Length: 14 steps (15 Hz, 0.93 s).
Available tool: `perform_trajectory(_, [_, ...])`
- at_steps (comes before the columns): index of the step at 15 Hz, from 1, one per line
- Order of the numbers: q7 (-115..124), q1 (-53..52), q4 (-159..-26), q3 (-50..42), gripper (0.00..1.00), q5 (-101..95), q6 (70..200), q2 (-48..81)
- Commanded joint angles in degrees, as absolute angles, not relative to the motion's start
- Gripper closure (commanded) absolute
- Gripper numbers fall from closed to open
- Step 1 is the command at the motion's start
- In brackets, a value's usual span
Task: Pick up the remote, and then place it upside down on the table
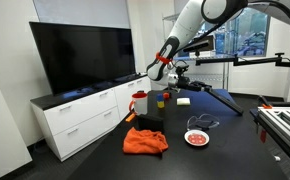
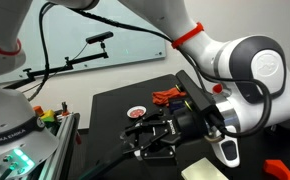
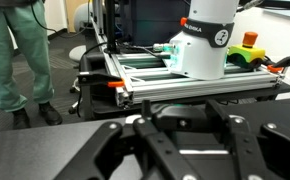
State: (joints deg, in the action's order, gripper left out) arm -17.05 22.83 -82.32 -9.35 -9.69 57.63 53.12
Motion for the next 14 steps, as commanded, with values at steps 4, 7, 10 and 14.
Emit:
perform_trajectory(4, [-12.7,23.9,-72.1,-9.4,0.68,-4.8,54.5,57.8])
perform_trajectory(7, [-11.2,24.2,-68.6,-9.5,0.68,-3.6,54.6,59.7])
perform_trajectory(10, [-10.0,24.5,-65.3,-9.4,0.68,-2.2,54.5,60.9])
perform_trajectory(14, [-8.4,24.1,-61.6,-9.1,0.68,-0.6,55.2,61.7])
